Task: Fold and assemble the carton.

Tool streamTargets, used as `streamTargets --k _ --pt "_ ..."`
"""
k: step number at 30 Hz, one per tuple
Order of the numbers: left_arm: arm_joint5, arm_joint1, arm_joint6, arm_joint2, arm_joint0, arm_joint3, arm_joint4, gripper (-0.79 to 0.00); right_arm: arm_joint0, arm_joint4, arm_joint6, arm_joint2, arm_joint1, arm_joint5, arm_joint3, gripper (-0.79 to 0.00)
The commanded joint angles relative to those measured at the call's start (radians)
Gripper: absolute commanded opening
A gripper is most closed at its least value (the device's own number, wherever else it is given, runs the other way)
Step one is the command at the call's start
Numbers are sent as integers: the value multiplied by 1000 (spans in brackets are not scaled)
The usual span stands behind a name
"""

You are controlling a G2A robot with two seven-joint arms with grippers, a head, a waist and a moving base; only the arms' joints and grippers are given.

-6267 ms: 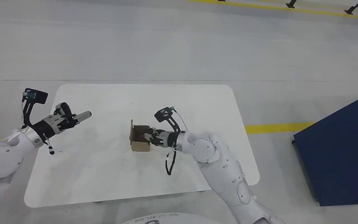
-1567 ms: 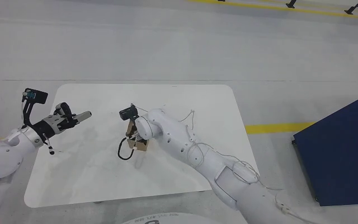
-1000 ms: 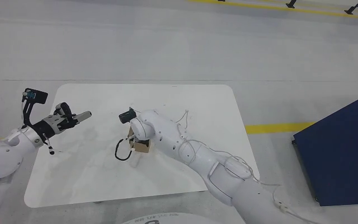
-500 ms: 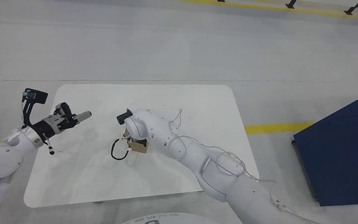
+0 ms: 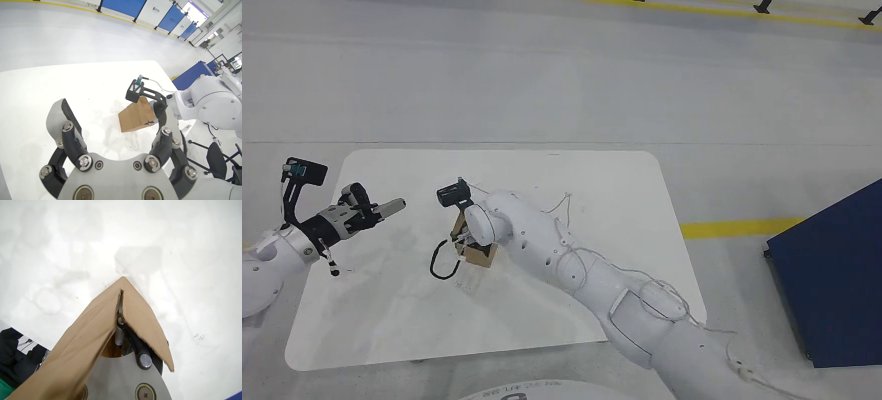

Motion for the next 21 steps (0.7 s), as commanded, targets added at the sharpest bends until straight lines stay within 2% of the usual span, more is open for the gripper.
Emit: streamTargets --k 1,6,10,13,16,19,21 --pt "0 0 0 0 0 0 0 0 -76 -14 -24 75 36 -48 -140 -785" --pt "0 0 0 0 0 0 0 0 -307 -31 -113 271 114 -221 -433 -785" --pt "0 0 0 0 0 0 0 0 -462 26 -211 414 154 -391 -570 -785" --pt "0 0 0 0 0 0 0 0 -537 91 -295 508 172 -491 -596 -785" --pt "0 0 0 0 0 0 0 0 -560 163 -319 567 183 -568 -568 -785" --pt "0 0 0 0 0 0 0 0 -558 189 -311 583 188 -593 -551 -785" --pt "17 1 -9 5 1 -28 69 0 -558 189 -311 583 188 -593 -551 -785"
